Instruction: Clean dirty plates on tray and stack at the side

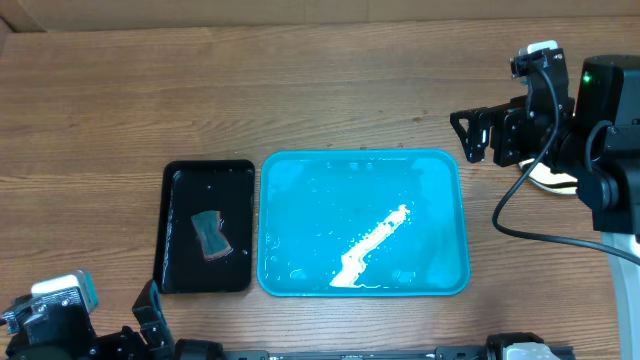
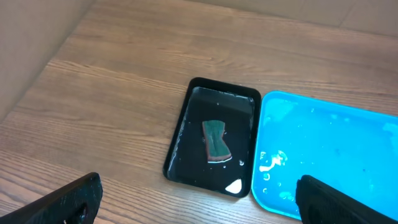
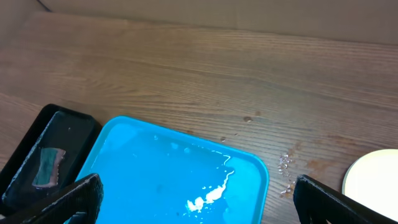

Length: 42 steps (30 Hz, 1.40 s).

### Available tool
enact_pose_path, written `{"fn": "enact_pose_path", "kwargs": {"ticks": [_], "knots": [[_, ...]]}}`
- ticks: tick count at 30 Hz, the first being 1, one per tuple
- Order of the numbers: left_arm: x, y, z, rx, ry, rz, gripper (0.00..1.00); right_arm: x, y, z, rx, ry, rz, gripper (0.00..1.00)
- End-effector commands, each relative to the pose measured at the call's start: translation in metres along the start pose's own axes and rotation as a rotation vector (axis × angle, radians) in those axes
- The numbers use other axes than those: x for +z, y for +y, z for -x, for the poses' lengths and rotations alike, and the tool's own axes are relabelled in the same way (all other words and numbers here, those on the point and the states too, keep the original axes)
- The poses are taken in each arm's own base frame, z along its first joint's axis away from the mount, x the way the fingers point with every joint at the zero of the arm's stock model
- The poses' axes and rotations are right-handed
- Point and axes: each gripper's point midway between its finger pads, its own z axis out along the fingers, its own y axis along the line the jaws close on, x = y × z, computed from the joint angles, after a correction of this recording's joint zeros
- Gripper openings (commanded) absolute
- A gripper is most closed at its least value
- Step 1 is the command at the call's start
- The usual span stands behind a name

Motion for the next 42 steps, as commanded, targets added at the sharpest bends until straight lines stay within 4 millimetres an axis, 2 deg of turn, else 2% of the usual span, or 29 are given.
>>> {"fn": "enact_pose_path", "kwargs": {"ticks": [1,6,9,13,17,22,27,30,39,42], "knots": [[0.000,-0.002,0.000,-0.007,0.001,-0.014,1.00,-0.006,0.006,0.008,-0.015,-0.027,0.015,1.00],[0.000,-0.002,-0.001,-0.007,0.002,-0.014,1.00,-0.006,0.006,0.007,-0.017,-0.031,0.015,1.00],[0.000,-0.002,0.000,-0.006,0.001,-0.014,1.00,-0.017,0.010,0.010,-0.036,-0.084,0.012,1.00],[0.000,-0.002,0.000,-0.007,0.001,-0.014,1.00,-0.042,0.019,0.009,-0.084,-0.216,0.005,1.00],[0.000,-0.002,0.000,-0.007,0.001,-0.014,1.00,-0.062,0.027,-0.008,-0.131,-0.344,-0.003,1.00],[0.000,-0.002,0.000,-0.007,0.001,-0.014,1.00,-0.074,0.033,-0.046,-0.178,-0.475,-0.010,1.00],[0.000,-0.002,-0.001,-0.007,0.002,-0.014,1.00,-0.076,0.035,-0.078,-0.166,-0.601,0.000,1.00],[0.000,-0.002,-0.001,-0.007,0.001,-0.014,1.00,-0.075,0.034,-0.089,-0.149,-0.683,0.008,1.00],[0.000,-0.002,-0.001,-0.007,0.002,-0.014,1.00,-0.035,0.022,-0.117,-0.087,-0.847,0.065,1.00],[0.000,-0.002,-0.001,-0.007,0.001,-0.014,1.00,-0.031,0.020,-0.125,-0.094,-0.897,0.074,1.00]]}}
